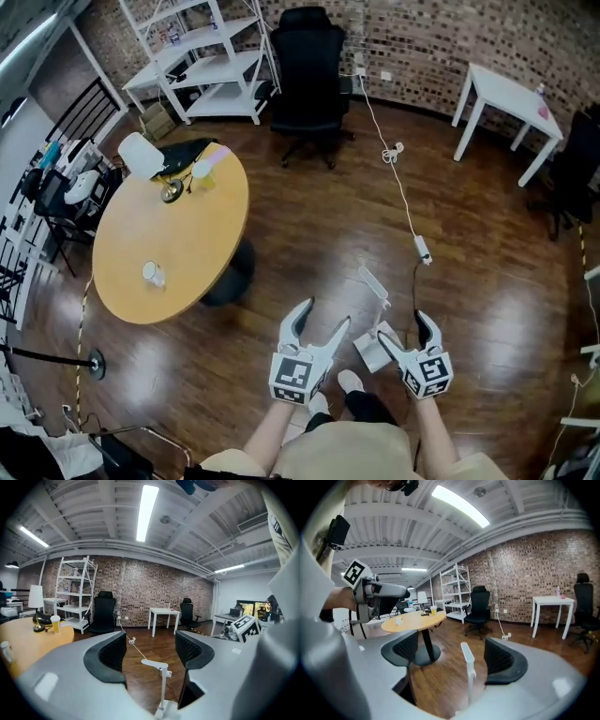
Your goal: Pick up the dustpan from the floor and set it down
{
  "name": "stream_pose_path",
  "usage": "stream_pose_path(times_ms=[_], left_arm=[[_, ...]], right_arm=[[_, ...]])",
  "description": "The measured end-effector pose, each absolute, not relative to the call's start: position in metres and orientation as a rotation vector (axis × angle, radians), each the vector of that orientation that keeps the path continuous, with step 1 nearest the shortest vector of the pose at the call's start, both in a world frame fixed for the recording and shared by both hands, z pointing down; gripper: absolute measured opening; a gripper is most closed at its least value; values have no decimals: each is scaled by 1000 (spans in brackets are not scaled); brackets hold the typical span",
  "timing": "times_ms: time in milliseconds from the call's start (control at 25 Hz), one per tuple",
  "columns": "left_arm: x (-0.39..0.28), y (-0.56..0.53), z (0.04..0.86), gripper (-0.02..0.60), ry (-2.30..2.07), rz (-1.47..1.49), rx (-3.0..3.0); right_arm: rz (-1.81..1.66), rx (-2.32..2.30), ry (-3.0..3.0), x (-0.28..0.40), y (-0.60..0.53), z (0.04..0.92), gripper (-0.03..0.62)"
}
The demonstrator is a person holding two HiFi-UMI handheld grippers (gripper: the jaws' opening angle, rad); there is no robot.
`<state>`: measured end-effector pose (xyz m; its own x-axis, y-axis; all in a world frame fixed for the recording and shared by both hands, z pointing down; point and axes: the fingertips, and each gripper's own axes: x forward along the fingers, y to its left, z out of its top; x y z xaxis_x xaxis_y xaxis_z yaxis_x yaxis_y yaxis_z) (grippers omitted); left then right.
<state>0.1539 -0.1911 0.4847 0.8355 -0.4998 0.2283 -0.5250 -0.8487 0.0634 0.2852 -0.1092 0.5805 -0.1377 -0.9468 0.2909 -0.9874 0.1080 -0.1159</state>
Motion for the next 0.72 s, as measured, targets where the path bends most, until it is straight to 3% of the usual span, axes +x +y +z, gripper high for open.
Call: stream_pose_path(times_ms=[320, 720], left_arm=[[213, -201, 584, 298, -711, 501, 2829], [226, -228, 667, 307, -804, 613, 2747]], right_arm=[[619, 1879, -2212, 339, -124, 707, 393], [606, 1616, -2250, 325, -179, 816, 388]])
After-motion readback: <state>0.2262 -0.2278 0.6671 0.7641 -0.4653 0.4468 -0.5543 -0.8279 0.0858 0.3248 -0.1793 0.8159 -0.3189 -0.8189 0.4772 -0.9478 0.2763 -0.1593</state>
